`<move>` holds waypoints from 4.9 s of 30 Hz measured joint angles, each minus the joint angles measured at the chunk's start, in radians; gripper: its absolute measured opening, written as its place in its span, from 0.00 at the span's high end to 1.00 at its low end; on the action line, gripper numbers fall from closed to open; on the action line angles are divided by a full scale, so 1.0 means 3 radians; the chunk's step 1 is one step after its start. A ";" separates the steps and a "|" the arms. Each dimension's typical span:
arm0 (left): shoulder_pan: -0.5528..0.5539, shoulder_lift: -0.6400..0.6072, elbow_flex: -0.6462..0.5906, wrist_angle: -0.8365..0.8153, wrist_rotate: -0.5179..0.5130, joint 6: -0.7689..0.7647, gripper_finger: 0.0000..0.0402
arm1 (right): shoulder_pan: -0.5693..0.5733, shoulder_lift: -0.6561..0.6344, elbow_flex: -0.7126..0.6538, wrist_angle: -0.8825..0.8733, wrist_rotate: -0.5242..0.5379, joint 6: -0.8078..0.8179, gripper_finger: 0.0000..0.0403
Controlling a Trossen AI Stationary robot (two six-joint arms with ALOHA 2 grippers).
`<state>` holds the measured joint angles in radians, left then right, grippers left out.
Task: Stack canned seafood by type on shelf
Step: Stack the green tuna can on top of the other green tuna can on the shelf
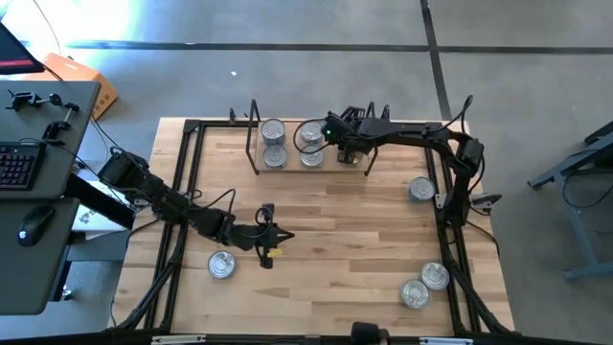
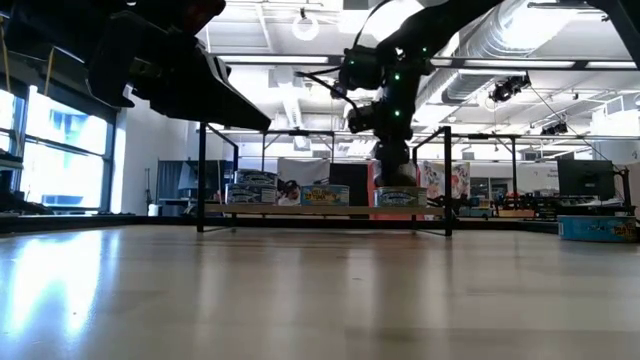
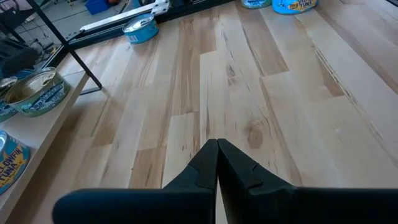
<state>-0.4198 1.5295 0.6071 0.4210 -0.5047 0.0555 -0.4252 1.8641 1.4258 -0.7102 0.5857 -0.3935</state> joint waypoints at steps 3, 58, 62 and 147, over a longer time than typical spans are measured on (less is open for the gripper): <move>0.0000 0.0000 0.0000 0.0000 0.0000 0.0000 1.00 | 0.0038 0.0001 0.0000 -0.0030 0.0001 -0.0015 0.44; -0.0195 0.0000 0.0001 -0.0013 -0.0001 0.0091 1.00 | 0.4156 -0.0687 -0.0717 -0.2238 -0.2904 0.6475 0.77; -0.0195 0.0000 0.0001 0.0000 -0.0002 0.0092 1.00 | 0.4291 -0.0707 -0.1027 -0.2073 -0.2949 0.6617 0.82; 0.0316 0.0709 0.0014 0.0214 0.1714 -0.0345 1.00 | 0.2344 0.0009 -0.1527 0.2481 -0.0539 0.3111 0.97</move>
<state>-0.3250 1.7423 0.6113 0.4850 0.0095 -0.0479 0.2781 1.8668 0.9676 0.0341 0.4241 0.5398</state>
